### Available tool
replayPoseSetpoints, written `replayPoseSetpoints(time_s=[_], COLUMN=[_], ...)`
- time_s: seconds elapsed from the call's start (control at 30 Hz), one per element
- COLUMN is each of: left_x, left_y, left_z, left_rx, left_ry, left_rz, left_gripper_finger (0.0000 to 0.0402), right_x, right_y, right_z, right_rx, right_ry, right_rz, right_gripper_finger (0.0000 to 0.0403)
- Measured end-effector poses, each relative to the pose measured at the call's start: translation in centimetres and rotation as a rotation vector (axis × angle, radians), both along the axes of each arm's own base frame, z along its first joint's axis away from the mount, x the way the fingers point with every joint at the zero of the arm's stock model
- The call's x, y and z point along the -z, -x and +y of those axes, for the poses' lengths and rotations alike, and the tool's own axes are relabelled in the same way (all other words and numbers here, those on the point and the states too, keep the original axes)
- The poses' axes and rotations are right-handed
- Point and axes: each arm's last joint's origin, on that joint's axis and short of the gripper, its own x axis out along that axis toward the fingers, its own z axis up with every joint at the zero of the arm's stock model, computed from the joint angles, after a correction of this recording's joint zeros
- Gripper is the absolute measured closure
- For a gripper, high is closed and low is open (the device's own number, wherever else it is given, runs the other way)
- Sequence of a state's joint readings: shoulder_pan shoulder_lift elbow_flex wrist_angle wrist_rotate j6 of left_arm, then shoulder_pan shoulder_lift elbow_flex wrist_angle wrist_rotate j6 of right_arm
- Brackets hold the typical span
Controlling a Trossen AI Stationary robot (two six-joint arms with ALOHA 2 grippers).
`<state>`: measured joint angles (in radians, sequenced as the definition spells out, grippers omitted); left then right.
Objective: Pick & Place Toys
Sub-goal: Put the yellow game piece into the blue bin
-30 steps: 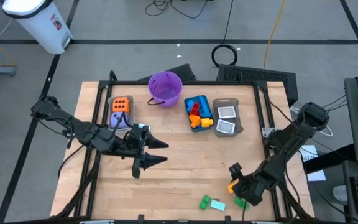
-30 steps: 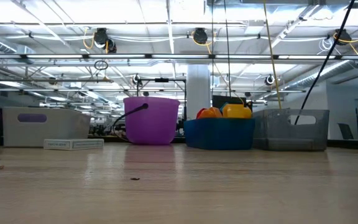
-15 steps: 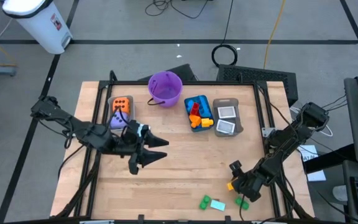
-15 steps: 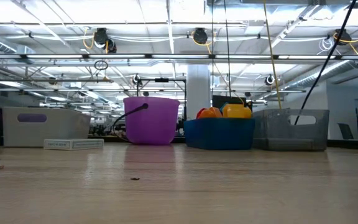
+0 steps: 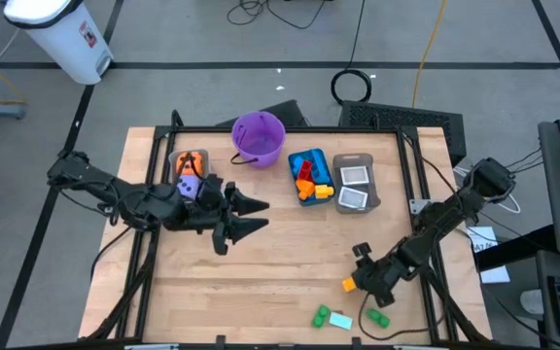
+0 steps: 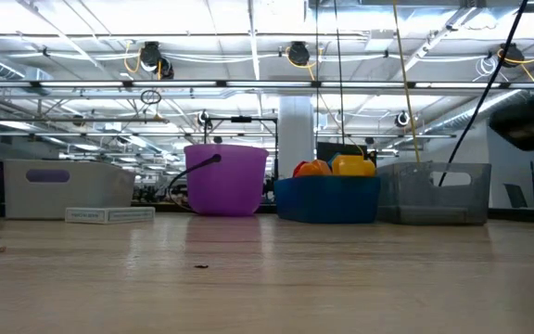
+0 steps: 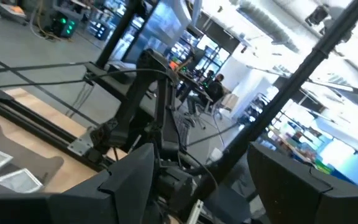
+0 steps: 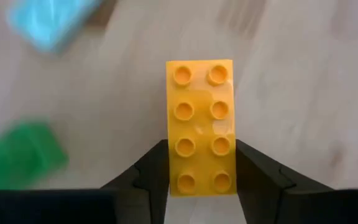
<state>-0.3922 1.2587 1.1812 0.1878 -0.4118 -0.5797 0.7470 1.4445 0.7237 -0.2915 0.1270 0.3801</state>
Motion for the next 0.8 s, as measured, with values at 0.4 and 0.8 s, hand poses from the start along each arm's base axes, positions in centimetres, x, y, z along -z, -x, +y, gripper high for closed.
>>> replayPoseSetpoints(time_s=[0.4,0.8], left_x=[-0.3,6.2], left_y=[-1.1,-7.4], left_z=[1.8,3.6], left_rx=[-0.073,-0.128], left_ry=[0.010,0.148], left_rz=[-0.059,0.157], left_gripper_finger=[0.0135,0.0135], right_x=[-9.4,-17.4], right_y=[-4.3,-6.7], right_z=[-6.5,-9.8], right_rx=[0.262,0.298], right_ry=[-0.171,0.093], right_rz=[-0.349,-0.561], right_gripper_finger=[0.0267,0.0267])
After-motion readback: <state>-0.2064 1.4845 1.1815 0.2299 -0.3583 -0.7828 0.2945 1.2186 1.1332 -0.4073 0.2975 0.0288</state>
